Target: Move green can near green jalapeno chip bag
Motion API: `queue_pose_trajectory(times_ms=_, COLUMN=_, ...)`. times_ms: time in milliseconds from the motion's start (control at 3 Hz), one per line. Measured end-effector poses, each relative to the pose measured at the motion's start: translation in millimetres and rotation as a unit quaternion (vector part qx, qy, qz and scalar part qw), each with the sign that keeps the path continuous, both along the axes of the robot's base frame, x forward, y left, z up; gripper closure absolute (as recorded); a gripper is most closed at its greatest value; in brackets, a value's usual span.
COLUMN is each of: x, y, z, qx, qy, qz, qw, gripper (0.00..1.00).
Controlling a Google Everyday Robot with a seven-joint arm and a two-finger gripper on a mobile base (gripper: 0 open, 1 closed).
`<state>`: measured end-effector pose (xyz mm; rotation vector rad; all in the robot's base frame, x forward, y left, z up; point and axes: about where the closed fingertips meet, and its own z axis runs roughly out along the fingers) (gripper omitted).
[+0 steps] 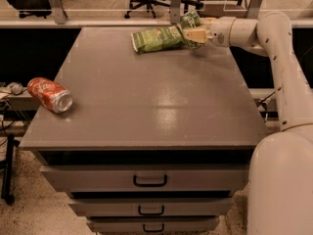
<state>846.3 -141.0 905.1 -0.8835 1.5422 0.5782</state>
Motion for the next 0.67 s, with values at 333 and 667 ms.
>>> queue_pose_trajectory(times_ms=333, x=-1.5, y=-5.5, z=-6.5, qx=-0.005, qy=0.001, qz=0.015, qw=0.9999, gripper=0.84)
queue_pose_trajectory(times_ms=667, x=-2.1, y=-12.1, z=-12.7, qx=-0.006, qy=0.006, qz=0.02, qw=0.9998, gripper=0.59)
